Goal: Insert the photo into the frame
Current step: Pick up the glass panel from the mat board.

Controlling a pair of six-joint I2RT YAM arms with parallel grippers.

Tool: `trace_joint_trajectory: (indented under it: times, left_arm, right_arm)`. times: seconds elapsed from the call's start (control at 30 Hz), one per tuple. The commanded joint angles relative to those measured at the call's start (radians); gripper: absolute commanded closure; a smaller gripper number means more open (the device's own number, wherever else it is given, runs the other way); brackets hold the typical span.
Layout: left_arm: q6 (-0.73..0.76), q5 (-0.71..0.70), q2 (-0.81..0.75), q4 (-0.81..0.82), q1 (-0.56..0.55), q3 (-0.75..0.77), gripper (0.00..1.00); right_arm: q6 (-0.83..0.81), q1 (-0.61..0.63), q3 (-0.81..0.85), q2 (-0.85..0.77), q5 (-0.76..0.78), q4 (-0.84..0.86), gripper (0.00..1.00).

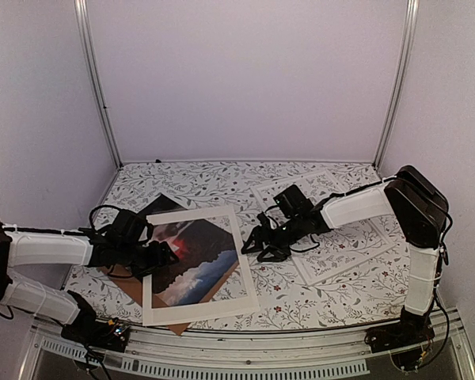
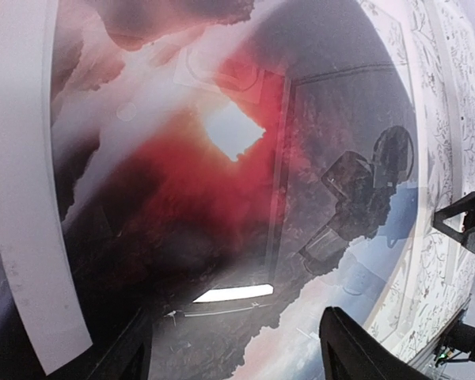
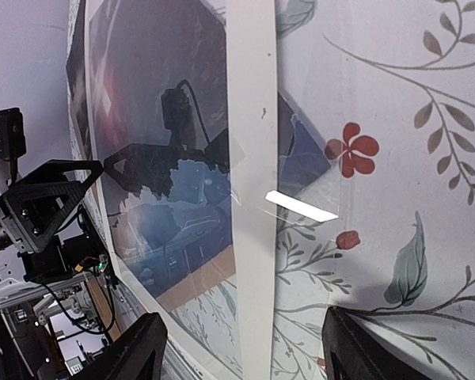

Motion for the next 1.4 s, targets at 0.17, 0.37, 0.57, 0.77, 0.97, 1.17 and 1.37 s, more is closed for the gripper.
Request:
trace_joint_trajectory:
  times: [0.17, 0.37, 0.57, 0.77, 0.97, 1.17, 1.37]
  left_arm:
    - [-0.020, -0.002, 0.075, -0.016, -0.047, -0.042, 0.25]
    - [-0.036, -0.001, 0.087, 0.000, -0.067, -0.052, 0.26]
    - [-0.045, -0.008, 0.098, 0.013, -0.082, -0.058, 0.26]
    - [-0.054, -0.010, 0.119, 0.030, -0.098, -0.069, 0.26]
    - [-0.066, -0.007, 0.141, 0.054, -0.116, -0.082, 0.26]
    - [-0.082, -0.006, 0.154, 0.074, -0.133, -0.088, 0.27]
    - [-0.087, -0.013, 0.161, 0.077, -0.147, -0.088, 0.27]
  right_arm:
    - [0.074, -0.015, -0.086, 0.041, -0.082, 0.144, 0.30]
    - [0.106, -0.018, -0.109, 0.039, -0.131, 0.205, 0.32]
    - [0.120, -0.021, -0.110, 0.029, -0.165, 0.241, 0.35]
    - [0.166, -0.030, -0.132, 0.022, -0.231, 0.338, 0.37]
    - [0.220, -0.032, -0.143, 0.027, -0.286, 0.428, 0.39]
    - [0.293, -0.039, -0.180, 0.033, -0.336, 0.556, 0.41]
    - [0.390, -0.044, -0.218, 0.043, -0.367, 0.685, 0.42]
